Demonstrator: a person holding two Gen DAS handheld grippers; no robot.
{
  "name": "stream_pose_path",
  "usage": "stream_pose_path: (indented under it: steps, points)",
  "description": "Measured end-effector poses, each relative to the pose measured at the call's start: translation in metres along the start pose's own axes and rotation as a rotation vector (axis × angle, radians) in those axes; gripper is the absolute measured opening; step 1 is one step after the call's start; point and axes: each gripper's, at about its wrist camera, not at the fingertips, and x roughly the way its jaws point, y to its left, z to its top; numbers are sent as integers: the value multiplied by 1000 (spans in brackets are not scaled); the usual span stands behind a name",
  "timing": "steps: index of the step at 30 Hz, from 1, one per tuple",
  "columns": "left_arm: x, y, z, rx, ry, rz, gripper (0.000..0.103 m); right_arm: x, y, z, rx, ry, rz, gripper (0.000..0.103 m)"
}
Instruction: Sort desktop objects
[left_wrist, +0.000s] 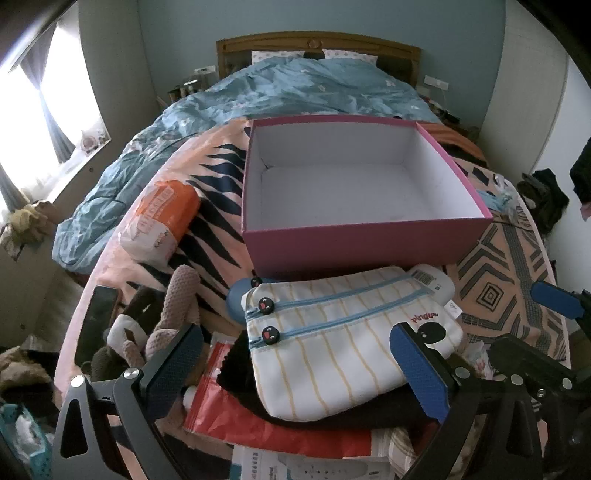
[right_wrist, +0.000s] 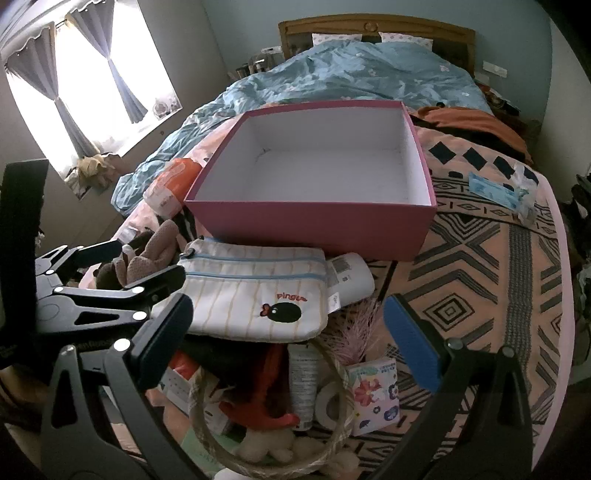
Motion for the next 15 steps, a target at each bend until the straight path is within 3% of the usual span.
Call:
stream_pose_path:
  steps: [15]
  points:
    - [12, 8, 0, -25, 28, -15, 103, 14, 3, 2, -22, 40, 14, 100]
